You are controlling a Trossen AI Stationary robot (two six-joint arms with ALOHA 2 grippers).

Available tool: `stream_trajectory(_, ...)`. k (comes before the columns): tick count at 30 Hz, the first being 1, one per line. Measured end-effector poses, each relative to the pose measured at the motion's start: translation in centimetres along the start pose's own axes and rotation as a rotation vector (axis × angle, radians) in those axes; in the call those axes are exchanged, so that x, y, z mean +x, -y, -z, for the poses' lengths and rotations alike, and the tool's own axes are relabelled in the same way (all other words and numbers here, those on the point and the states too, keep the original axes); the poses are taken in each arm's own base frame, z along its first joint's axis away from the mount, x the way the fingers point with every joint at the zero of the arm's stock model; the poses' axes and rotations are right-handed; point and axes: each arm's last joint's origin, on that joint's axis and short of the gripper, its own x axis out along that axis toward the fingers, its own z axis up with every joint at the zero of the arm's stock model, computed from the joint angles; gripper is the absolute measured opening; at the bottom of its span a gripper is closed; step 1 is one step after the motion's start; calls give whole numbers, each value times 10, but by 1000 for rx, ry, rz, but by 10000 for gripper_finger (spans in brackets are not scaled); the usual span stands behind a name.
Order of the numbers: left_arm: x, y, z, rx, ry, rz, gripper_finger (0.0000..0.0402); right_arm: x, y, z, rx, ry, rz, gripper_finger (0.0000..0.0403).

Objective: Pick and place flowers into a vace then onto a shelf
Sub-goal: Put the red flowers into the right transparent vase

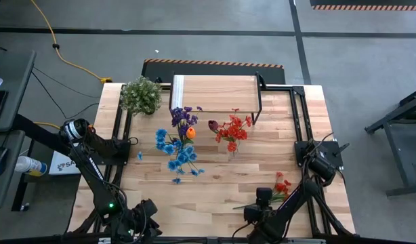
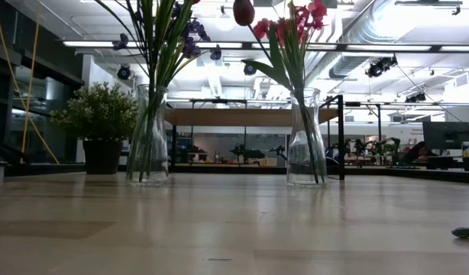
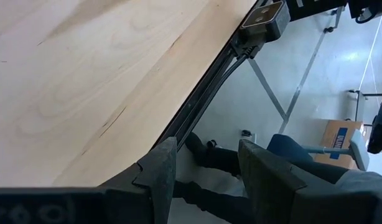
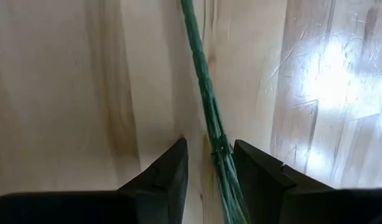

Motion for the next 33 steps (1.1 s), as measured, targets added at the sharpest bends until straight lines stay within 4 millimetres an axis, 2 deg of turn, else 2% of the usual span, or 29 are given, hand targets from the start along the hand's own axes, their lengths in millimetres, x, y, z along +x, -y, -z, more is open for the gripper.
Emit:
stream_trajectory(4, 0, 0, 0, 1, 1, 0, 207, 4, 1, 1, 1, -1, 4, 122)
stream_trajectory(11, 0, 0, 0, -2, 0, 4, 207, 21, 7, 7, 21, -57, 30, 122)
stream_trajectory(25, 0, 2, 0, -11, -2, 21, 207, 26, 10, -1, 13, -55, 4, 119)
stream_trajectory(29, 0, 3, 0, -13, -2, 25, 207, 26, 9, -2, 10, -59, -13, 93)
stream_trajectory(33, 0, 3, 0, -13, -2, 25, 207, 26, 8, -2, 14, -61, -28, 42)
